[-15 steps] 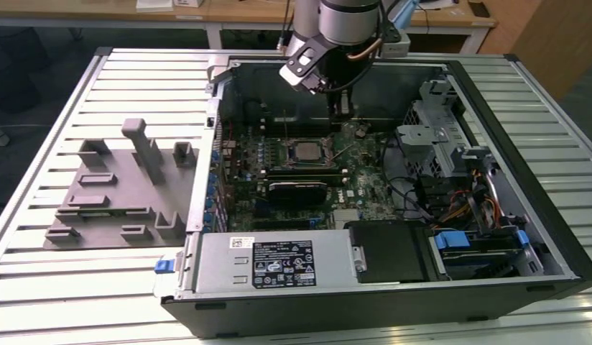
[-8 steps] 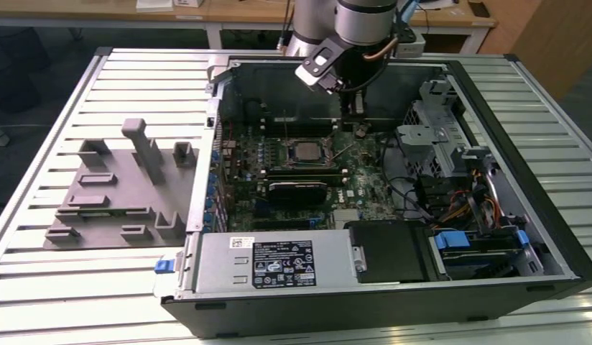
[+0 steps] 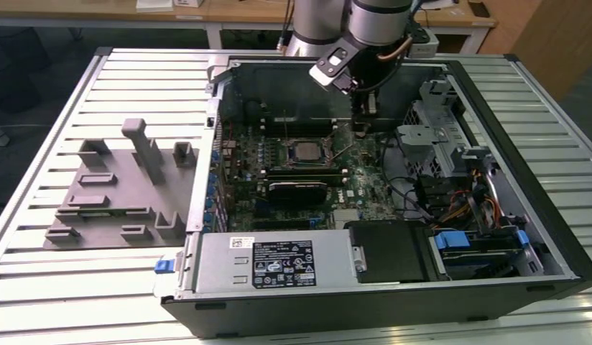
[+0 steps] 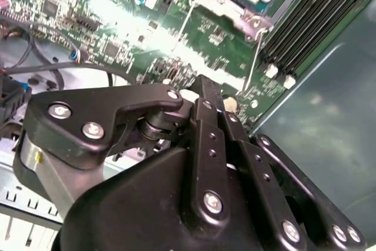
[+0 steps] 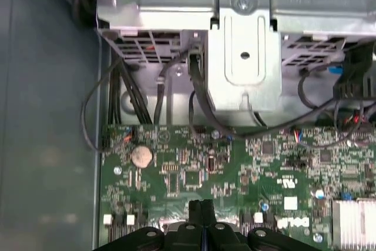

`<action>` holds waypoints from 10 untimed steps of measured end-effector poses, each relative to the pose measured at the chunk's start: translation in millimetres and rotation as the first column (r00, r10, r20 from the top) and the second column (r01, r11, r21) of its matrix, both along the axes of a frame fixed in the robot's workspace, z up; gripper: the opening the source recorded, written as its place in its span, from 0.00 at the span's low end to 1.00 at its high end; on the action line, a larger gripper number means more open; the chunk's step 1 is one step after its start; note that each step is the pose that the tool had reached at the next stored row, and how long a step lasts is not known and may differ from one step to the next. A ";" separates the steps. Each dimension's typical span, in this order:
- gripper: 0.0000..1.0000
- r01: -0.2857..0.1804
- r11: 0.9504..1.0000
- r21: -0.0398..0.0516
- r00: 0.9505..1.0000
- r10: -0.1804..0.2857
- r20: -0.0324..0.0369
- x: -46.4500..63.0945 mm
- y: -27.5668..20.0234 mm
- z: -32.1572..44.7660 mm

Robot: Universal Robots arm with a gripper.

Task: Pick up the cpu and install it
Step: 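Close the cpu cover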

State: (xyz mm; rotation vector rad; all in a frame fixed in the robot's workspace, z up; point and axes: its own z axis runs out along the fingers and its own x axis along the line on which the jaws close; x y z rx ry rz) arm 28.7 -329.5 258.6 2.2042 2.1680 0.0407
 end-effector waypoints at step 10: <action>0.11 0.000 1.000 0.000 1.000 0.000 -0.001 8.9 0.0 -6.1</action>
